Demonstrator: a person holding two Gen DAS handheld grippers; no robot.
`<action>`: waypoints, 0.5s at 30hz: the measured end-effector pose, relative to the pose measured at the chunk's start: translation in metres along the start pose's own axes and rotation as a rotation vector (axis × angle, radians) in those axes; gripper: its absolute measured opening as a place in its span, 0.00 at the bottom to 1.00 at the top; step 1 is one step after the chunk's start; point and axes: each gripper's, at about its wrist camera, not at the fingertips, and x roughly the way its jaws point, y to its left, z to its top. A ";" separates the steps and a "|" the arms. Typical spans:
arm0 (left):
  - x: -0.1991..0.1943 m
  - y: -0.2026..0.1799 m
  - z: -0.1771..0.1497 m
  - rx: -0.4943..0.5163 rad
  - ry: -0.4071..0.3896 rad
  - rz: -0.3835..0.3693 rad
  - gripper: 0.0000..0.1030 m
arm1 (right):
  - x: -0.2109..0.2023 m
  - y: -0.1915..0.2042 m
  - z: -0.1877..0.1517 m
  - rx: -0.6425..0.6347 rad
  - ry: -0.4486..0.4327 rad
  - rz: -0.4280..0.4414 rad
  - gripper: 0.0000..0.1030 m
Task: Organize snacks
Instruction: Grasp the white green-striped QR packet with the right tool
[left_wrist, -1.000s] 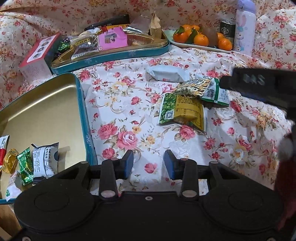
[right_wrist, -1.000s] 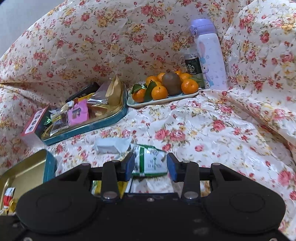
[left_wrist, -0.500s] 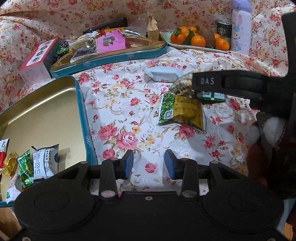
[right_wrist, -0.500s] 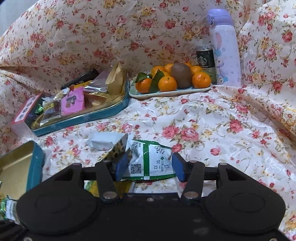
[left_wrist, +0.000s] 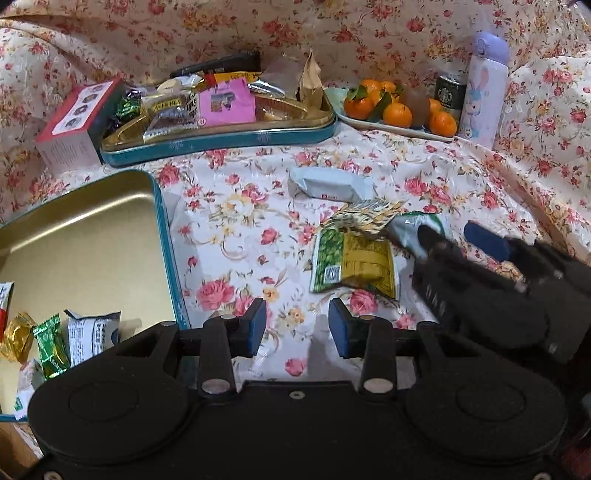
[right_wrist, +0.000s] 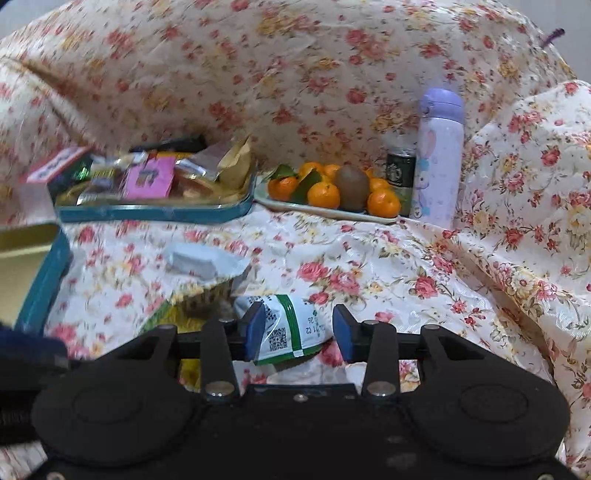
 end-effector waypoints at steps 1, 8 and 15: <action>0.000 0.000 0.000 0.001 0.000 0.000 0.46 | 0.000 0.000 -0.001 0.002 0.010 0.004 0.39; 0.001 0.002 -0.004 -0.001 0.016 0.003 0.46 | 0.002 -0.016 -0.002 0.086 0.033 0.066 0.44; -0.003 0.002 -0.002 0.004 0.008 0.005 0.46 | 0.028 -0.015 0.001 0.027 0.023 0.131 0.58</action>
